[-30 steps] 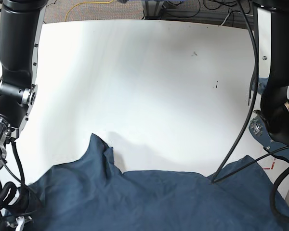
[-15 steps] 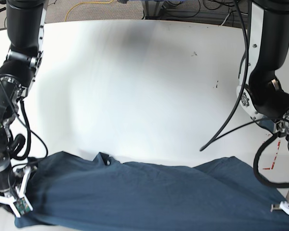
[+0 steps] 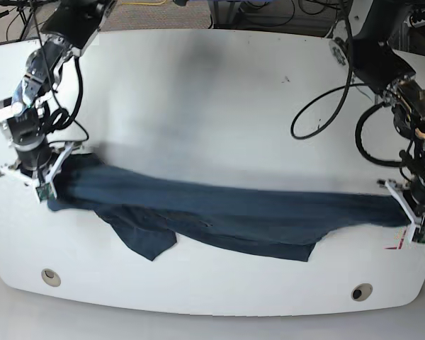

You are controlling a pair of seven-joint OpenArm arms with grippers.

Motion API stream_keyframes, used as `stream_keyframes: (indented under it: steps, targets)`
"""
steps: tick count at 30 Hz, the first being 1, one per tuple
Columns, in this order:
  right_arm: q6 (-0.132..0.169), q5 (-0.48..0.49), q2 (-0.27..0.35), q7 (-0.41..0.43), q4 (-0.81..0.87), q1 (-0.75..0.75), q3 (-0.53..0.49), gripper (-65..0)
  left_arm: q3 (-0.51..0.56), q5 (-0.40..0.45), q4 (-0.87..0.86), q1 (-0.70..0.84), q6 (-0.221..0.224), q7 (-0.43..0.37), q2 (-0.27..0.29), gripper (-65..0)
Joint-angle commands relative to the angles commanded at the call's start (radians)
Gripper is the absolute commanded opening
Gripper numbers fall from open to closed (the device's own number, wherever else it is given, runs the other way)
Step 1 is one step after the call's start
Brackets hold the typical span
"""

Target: Layout the t-shirt on the table in an organized manner, then fold the t-shirt properly

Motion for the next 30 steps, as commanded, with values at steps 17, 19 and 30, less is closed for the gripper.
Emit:
stream_keyframes:
  steps: [17,19,30]
  targets:
    - [0.0,0.0,-0.14,0.005,0.003,-0.236,0.025,-62.9,-0.037,0.003,-0.011,0.344,0.0,-0.089,-0.037,-65.0]
    - [0.0,0.0,-0.144,0.005,0.003,-0.259,0.025,-62.9,-0.032,0.003,-0.012,0.356,0.0,-0.091,-0.048,-65.0]
    - [0.0,0.005,-0.166,0.005,0.002,-0.362,0.025,-62.9,0.063,0.008,-0.118,0.353,0.0,-0.19,-0.075,-65.0]
